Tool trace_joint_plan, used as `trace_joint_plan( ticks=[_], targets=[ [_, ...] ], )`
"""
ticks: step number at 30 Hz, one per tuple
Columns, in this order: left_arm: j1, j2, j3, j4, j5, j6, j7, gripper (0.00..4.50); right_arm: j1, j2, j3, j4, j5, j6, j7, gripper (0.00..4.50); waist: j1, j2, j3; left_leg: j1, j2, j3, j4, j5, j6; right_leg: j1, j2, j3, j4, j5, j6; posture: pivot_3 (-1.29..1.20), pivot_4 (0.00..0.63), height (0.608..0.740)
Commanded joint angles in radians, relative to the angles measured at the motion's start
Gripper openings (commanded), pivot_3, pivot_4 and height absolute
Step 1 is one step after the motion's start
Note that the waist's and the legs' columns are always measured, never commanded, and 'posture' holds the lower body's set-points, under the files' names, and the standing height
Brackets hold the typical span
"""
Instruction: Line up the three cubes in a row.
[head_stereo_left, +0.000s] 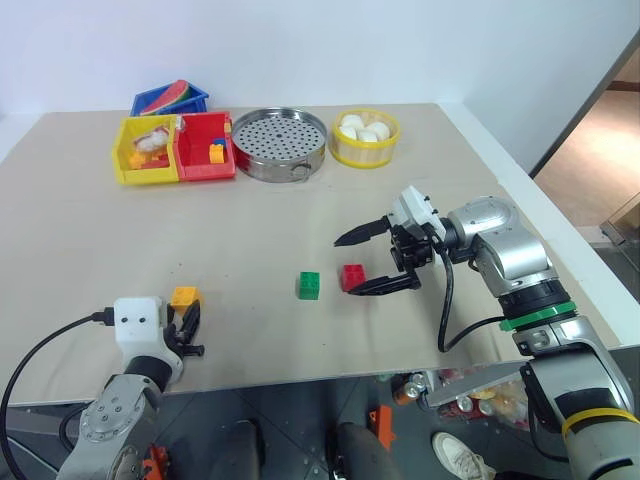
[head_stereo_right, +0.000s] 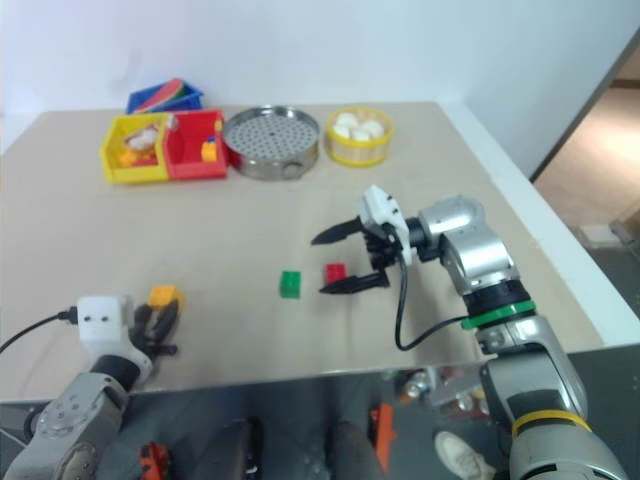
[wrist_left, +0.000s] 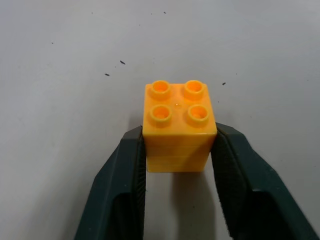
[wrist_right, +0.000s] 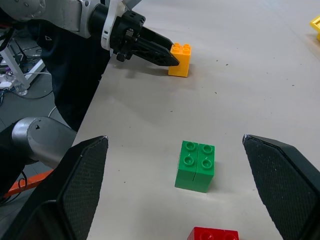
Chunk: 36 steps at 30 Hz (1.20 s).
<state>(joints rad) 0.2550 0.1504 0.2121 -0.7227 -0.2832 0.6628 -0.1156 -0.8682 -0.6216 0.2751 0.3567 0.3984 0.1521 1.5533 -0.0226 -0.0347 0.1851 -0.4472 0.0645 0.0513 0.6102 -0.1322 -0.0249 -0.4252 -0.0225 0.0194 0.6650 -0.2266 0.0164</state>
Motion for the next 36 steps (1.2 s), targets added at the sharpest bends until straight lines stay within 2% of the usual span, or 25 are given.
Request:
trace_joint_plan(
  ticks=[1, 5, 9, 11, 15, 22, 28, 32, 36],
  targets=[
    [-0.006, 0.024, 0.007, -0.001, -0.004, 0.004, -0.007, 1.27, -0.001, -0.005, -0.028, -0.012, -0.002, -0.020, 0.060, 4.50, 0.000, 0.000, 0.000, 0.000, 0.000, 0.000, 0.000, 0.000, 0.000, 0.000, 0.000, 0.000, 0.000, 0.000, 0.000, 0.00, 0.150, 0.740],
    [-0.003, 0.053, 0.004, 0.006, -0.006, -0.006, -0.029, 1.27, 0.003, -0.006, -0.030, -0.014, -0.006, -0.025, 0.056, 4.50, 0.000, 0.000, 0.000, 0.000, 0.000, 0.000, 0.000, 0.000, 0.000, 0.000, 0.000, 0.000, 0.000, 0.000, 0.000, 0.00, 0.150, 0.740],
    [-0.025, 0.169, -0.002, 0.047, 0.003, -0.082, -0.152, 1.27, -0.001, -0.003, -0.035, -0.008, -0.012, -0.028, 0.047, 4.50, 0.000, 0.000, 0.000, 0.000, 0.000, -0.001, 0.000, 0.000, 0.000, 0.000, 0.000, 0.000, 0.000, 0.000, 0.000, 0.00, 0.150, 0.740],
    [-0.037, 0.279, -0.048, 0.073, 0.045, -0.170, -0.259, 1.27, -0.004, -0.002, -0.037, -0.006, -0.012, -0.028, 0.044, 4.50, 0.000, 0.000, 0.000, 0.000, 0.000, -0.001, 0.000, 0.000, 0.000, 0.000, 0.000, -0.001, 0.000, 0.000, -0.001, 0.00, 0.150, 0.740],
    [-0.142, 0.449, -0.104, 0.162, -0.012, -0.276, -0.525, 1.27, -0.018, 0.003, -0.041, 0.007, -0.021, -0.031, 0.028, 4.50, 0.001, 0.000, 0.000, 0.000, 0.000, 0.000, -0.002, -0.001, -0.001, -0.001, -0.002, -0.001, -0.001, -0.001, -0.001, 0.00, 0.150, 0.740],
    [-0.413, 0.611, -0.169, 0.447, -0.104, -0.348, -0.908, 1.27, -0.019, 0.009, -0.052, 0.025, -0.038, -0.050, 0.012, 4.50, 0.001, 0.000, 0.000, -0.001, 0.001, 0.003, -0.006, -0.001, -0.001, -0.004, -0.003, -0.002, -0.002, -0.001, -0.002, 0.00, 0.150, 0.740],
    [-0.632, 0.631, -0.268, 0.715, -0.067, -0.429, -1.135, 1.27, -0.005, -0.004, -0.068, 0.009, -0.048, -0.047, 0.000, 4.50, 0.001, 0.000, 0.000, -0.008, 0.002, 0.001, -0.006, 0.000, 0.000, -0.011, 0.003, -0.003, 0.001, -0.001, 0.001, 0.00, 0.150, 0.740],
    [-0.755, 0.594, -0.316, 0.863, -0.044, -0.463, -1.204, 1.27, 0.011, -0.019, -0.082, -0.014, -0.052, -0.036, -0.007, 4.50, 0.002, 0.000, 0.000, -0.011, 0.003, -0.001, -0.006, 0.000, 0.000, -0.013, 0.005, -0.001, 0.002, -0.002, 0.004, 0.00, 0.150, 0.740],
    [-0.798, 0.572, -0.344, 0.940, -0.009, -0.525, -1.244, 1.27, 0.022, -0.028, -0.093, -0.032, -0.052, -0.025, -0.015, 4.50, 0.001, 0.000, 0.000, -0.012, 0.003, -0.001, -0.005, 0.000, 0.000, -0.013, 0.005, -0.001, 0.002, -0.002, 0.005, 0.00, 0.150, 0.740]
  ],
)
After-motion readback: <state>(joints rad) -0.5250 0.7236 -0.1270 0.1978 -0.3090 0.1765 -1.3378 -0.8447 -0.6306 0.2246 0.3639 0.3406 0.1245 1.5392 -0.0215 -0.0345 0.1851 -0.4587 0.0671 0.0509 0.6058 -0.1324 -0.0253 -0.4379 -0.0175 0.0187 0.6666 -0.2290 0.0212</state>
